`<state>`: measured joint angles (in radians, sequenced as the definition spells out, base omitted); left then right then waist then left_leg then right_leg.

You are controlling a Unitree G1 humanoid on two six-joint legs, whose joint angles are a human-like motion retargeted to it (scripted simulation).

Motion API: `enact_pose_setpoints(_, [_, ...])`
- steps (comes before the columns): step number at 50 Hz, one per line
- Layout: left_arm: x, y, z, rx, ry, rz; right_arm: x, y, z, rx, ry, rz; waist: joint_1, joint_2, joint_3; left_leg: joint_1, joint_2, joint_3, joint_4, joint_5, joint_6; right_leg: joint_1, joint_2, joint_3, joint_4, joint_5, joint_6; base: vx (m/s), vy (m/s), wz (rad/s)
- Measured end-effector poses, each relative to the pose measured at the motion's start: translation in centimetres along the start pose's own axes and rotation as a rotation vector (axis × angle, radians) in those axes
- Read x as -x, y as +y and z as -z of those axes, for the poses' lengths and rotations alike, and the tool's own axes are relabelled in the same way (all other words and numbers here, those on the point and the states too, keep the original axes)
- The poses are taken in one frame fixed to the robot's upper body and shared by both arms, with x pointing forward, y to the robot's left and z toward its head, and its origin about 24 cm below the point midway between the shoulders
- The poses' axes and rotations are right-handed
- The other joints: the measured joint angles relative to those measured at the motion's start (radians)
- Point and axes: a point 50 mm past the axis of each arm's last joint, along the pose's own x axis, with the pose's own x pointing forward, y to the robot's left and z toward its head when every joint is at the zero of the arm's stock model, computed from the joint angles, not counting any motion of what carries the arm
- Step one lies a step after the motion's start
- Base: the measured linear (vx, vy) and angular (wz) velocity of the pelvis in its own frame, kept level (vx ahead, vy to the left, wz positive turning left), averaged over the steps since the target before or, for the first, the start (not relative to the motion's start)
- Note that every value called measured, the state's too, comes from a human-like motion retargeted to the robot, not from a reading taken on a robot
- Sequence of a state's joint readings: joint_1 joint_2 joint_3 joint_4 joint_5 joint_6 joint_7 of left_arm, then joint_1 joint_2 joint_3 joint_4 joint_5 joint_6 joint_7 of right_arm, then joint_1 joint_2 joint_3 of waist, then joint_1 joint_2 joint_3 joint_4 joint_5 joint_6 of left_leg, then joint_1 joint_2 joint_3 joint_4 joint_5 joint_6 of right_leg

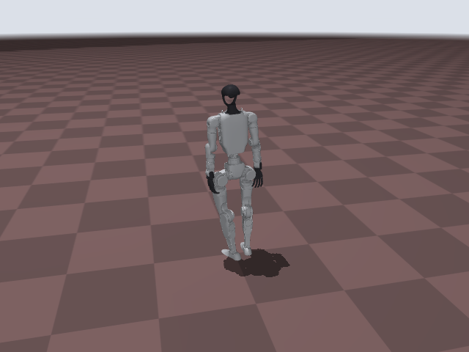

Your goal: In place motions

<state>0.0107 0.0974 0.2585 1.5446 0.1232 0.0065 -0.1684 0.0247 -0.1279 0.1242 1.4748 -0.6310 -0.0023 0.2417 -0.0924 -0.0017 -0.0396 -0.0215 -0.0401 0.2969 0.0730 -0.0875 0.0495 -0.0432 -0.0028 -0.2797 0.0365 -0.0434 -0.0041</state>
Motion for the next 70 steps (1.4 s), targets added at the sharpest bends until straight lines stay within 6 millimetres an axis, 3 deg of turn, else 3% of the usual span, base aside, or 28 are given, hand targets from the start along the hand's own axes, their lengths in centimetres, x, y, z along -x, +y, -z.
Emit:
enact_pose_setpoints(17, [0.2, 0.6, 2.0, 0.009, 0.078, -0.008, 0.0, 1.1, 2.3, -0.013, 0.088, -0.033, 0.001, 0.009, -0.027, 0.014, 0.009, -0.011, 0.003, -0.003, -0.012, 0.018, 0.013, -0.003, -0.004, -0.012, -0.016, 0.05, 0.03, 0.01])
enact_pose_setpoints(39, [0.1, 0.1, 2.2, 0.011, 0.080, 0.008, -0.1, 0.8, 1.2, -0.014, 0.034, -0.031, -0.020, 0.021, -0.033, 0.017, 0.015, -0.027, 0.004, -0.004, -0.025, 0.018, 0.018, -0.011, -0.004, -0.018, -0.026, 0.00, 0.00, 0.00])
enact_pose_setpoints(47, [0.1, 0.3, 2.3, 0.031, 0.070, 0.000, -0.1, 0.9, 1.6, -0.035, 0.034, -0.016, -0.057, 0.020, -0.027, -0.021, 0.018, -0.042, 0.086, -0.025, -0.043, 0.002, 0.004, -0.004, 0.000, -0.020, -0.029, -0.03, 0.02, 0.06])
enact_pose_setpoints(54, [0.1, 0.5, 1.3, 0.019, 0.029, -0.019, -0.1, 1.6, 3.2, -0.098, 0.058, -0.006, -0.028, -0.025, -0.012, -0.116, -0.022, -0.089, 0.214, -0.017, -0.023, -0.017, -0.048, 0.029, -0.007, -0.014, -0.020, -0.08, 0.03, -0.06])
enact_pose_setpoints(60, [0.0, -0.1, 2.1, 0.045, 0.034, -0.017, 0.1, 2.3, 4.9, -0.129, 0.105, -0.005, 0.075, 0.024, -0.017, -0.075, -0.012, 0.039, 0.049, 0.023, 0.024, -0.033, 0.024, 0.132, -0.002, 0.003, -0.031, 0.01, 0.00, -1.18])
enact_pose_setpoints(63, [0.1, 0.1, 1.8, 0.009, 0.028, -0.030, 0.1, 2.6, 5.2, -0.192, 0.096, -0.001, 0.064, 0.038, 0.001, -0.060, -0.001, 0.046, 0.014, 0.038, 0.027, -0.025, 0.040, 0.138, -0.001, 0.006, -0.034, -0.05, -0.05, -0.11])
enact_pose_setpoints(65, [0.1, 0.4, 1.0, -0.025, 0.007, -0.044, 0.1, 2.8, 5.4, -0.240, 0.090, -0.006, -0.034, 0.044, 0.009, -0.032, 0.004, -0.061, 0.001, 0.030, -0.004, -0.008, 0.019, 0.034, -0.005, -0.008, -0.028, -0.03, -0.03, 1.76])
enact_pose_setpoints(70, [0.1, 0.6, 0.3, -0.033, -0.026, -0.056, 0.2, 3.8, 6.5, -0.303, 0.135, -0.037, -0.007, 0.044, -0.018, -0.030, -0.001, -0.063, -0.018, 0.036, -0.003, -0.008, 0.014, 0.027, -0.005, -0.013, -0.025, 0.05, -0.02, 0.20])
